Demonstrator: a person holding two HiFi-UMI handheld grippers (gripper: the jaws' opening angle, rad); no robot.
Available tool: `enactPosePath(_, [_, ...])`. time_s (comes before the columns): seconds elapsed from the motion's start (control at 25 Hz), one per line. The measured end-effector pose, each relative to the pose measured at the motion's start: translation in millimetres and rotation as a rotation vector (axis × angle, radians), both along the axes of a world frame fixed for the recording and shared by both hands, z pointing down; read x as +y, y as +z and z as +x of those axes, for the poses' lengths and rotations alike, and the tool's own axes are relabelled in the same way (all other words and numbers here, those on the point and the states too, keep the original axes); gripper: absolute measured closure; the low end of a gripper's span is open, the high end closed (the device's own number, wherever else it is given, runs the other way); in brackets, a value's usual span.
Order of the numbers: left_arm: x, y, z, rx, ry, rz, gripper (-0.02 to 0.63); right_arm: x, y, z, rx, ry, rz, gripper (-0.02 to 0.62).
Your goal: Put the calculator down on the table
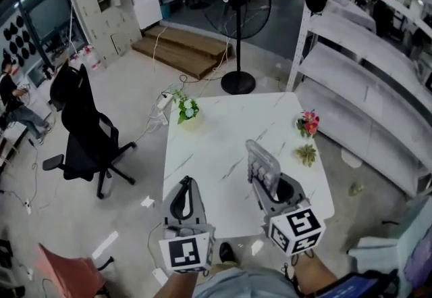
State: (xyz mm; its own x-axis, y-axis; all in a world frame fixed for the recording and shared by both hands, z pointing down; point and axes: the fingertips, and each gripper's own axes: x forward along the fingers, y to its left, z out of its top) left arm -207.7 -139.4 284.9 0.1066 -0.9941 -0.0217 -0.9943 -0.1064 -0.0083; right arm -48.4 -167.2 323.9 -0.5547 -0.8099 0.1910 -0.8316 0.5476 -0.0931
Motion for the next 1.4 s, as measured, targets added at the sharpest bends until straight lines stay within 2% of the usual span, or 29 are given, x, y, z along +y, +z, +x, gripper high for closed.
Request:
enactPosePath(0.28, [-44,-10,-25,0.011,0.053,0.045,0.592,-38,-22,-30,0.001,0.032,0.065,0.448])
enactPosePath(0.4, [-54,-12,-28,0.026,0.066,0.06,0.592,-46,-22,-33,0.013,0.045,0.062,0.448])
enactPosePath(0.56, [-64,1,-31,0.029,0.082,0.026,0.592,-54,-14,-35,0.032,0.058,0.045,0.448])
enactPosePath(0.68, [-74,-7,-34,0.057,0.076,0.071,0.592,-61,-10,-36,0.036,0.06,0.038,0.448])
enactPosePath(0.76, [-79,3,-34,0.049,0.075,0.047,0.592,-67,-6,-36,0.038,0.058,0.031,0.448])
enactPosePath(1.04, [-94,32,-28,0.024,0.07,-0.038,0.592,-90,28,-28,0.047,0.059,-0.047,0.448])
enactPosePath(1.4, [-118,55,-24,-0.013,0.031,-0.083,0.592,-113,89,-24,0.04,0.035,-0.191,0.448])
